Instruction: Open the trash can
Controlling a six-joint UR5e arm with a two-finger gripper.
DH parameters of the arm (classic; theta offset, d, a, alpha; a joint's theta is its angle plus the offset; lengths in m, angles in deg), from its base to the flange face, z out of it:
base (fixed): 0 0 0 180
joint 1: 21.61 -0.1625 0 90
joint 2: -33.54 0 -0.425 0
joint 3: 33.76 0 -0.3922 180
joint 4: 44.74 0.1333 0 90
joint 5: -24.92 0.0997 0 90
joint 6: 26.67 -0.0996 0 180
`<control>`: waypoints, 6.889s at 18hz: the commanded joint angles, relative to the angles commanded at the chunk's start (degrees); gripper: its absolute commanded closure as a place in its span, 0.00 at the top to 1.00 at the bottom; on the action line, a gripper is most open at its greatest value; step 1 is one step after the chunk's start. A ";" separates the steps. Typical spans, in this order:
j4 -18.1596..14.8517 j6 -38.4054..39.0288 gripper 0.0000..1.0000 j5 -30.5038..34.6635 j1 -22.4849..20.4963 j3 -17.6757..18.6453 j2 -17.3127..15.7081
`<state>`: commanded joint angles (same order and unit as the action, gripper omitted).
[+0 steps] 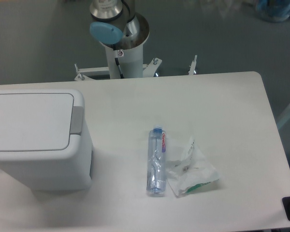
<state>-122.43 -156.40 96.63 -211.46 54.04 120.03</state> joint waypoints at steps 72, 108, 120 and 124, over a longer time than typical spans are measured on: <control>21.97 124.63 1.00 -0.70 56.87 7.12 8.26; 22.15 124.72 1.00 -0.88 56.87 7.21 8.88; 22.15 120.51 1.00 -3.43 53.00 0.45 7.12; 21.97 114.10 1.00 -0.01 52.12 0.17 7.03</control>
<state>-100.46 -42.30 96.62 -159.34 54.21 127.06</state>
